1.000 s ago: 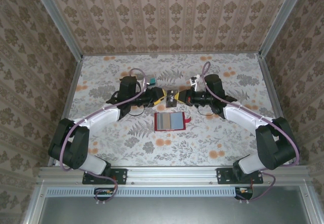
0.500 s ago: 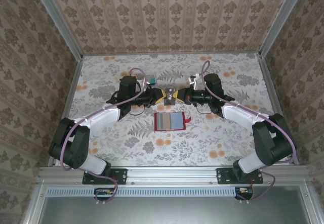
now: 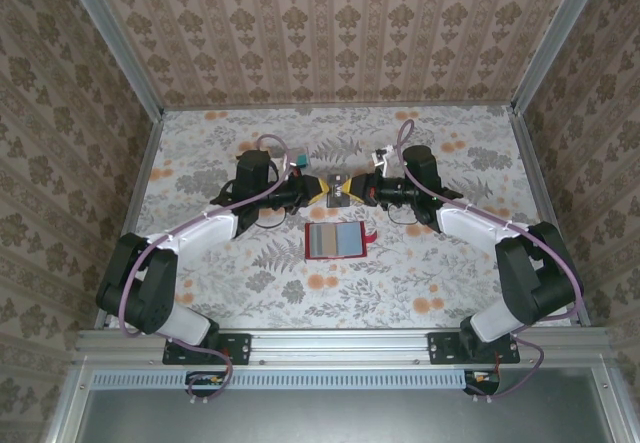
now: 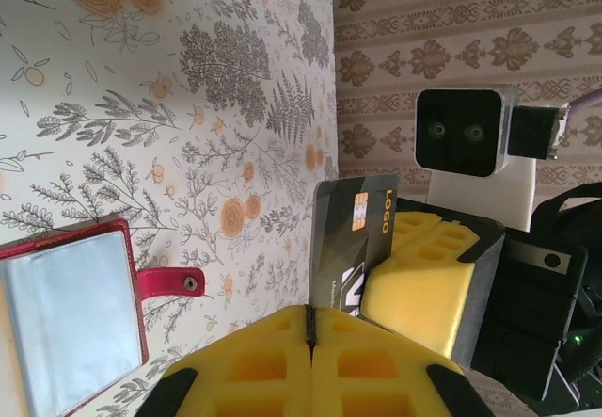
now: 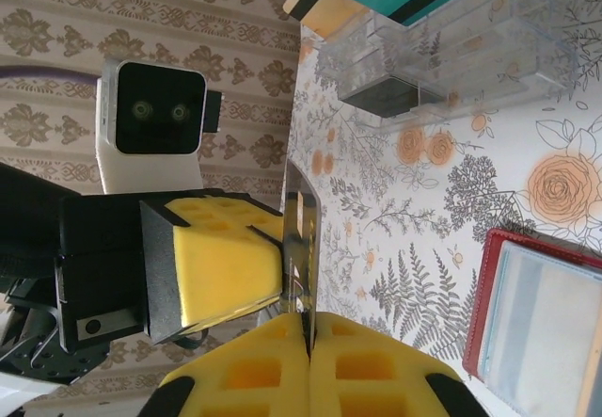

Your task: Take the credit cards out of the card holder

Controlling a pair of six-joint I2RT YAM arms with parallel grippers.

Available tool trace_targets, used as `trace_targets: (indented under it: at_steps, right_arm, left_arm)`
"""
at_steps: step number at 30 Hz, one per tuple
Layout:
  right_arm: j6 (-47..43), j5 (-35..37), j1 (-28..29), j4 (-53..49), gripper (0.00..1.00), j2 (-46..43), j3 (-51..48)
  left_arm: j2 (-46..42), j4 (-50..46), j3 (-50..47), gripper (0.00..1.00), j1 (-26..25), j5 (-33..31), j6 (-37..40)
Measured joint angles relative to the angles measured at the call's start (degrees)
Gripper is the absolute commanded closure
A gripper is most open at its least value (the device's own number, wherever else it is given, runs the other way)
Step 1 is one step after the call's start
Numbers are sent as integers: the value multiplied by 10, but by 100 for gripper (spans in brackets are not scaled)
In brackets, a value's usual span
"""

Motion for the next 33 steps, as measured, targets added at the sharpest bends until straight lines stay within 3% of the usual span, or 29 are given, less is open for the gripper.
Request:
trace_targets:
  at_steps: [4, 10, 14, 17, 19, 22, 24, 29, 33]
  right_arm:
    - [6, -1, 0, 7, 100, 0, 0]
    - [23, -5, 2, 34, 100, 5, -3]
    - [28, -6, 2, 43, 96, 9, -4]
    - [30, -5, 0, 44, 71, 11, -5]
    - [25, -5, 1, 38, 61, 16, -6]
    - [19, -5, 3, 22, 35, 19, -8]
    - [7, -5, 3, 9, 24, 19, -9]
    - [-21, 2, -7, -37, 14, 12, -11]
    - [-49, 11, -19, -81, 9, -12, -12]
  left_arm:
    - [0, 4, 0, 77, 0, 0, -2]
    - [0, 13, 0, 76, -2, 6, -4]
    - [0, 13, 0, 88, -2, 5, -8]
    - [0, 16, 0, 100, -1, 7, -11]
    - [0, 28, 1, 100, -4, 13, -10]
    - [0, 29, 1, 100, -9, 18, -10]
    - [-1, 27, 1, 100, -8, 19, -9]
    - [-12, -8, 3, 100, 0, 19, 16]
    - [-19, -90, 26, 100, 10, 16, 73]
